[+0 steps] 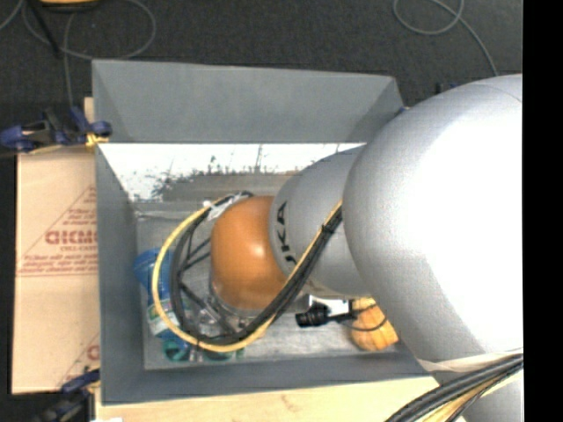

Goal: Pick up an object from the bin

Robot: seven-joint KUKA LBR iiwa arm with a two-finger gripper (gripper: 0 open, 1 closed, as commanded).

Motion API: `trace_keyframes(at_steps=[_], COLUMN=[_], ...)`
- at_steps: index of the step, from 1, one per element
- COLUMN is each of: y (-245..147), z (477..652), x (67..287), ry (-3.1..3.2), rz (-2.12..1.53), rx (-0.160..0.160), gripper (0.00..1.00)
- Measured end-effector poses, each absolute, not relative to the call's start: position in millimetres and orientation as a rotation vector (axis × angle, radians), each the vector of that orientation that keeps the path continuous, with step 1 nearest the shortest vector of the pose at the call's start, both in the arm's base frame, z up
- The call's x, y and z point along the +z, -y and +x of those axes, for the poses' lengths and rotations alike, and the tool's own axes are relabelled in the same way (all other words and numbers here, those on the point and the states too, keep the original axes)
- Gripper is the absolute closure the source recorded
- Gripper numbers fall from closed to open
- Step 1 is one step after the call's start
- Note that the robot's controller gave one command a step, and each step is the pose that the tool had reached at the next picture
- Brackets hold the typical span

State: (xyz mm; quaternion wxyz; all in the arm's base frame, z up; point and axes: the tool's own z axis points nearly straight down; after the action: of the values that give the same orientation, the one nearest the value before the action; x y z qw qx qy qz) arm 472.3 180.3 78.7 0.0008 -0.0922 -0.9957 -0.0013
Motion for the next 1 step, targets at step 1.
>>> trace_keyframes(at_steps=[1], y=[-179.4], z=[471.3], x=[97.4], ry=[3.124], rz=[-0.290], rx=[0.001], gripper=[1.00])
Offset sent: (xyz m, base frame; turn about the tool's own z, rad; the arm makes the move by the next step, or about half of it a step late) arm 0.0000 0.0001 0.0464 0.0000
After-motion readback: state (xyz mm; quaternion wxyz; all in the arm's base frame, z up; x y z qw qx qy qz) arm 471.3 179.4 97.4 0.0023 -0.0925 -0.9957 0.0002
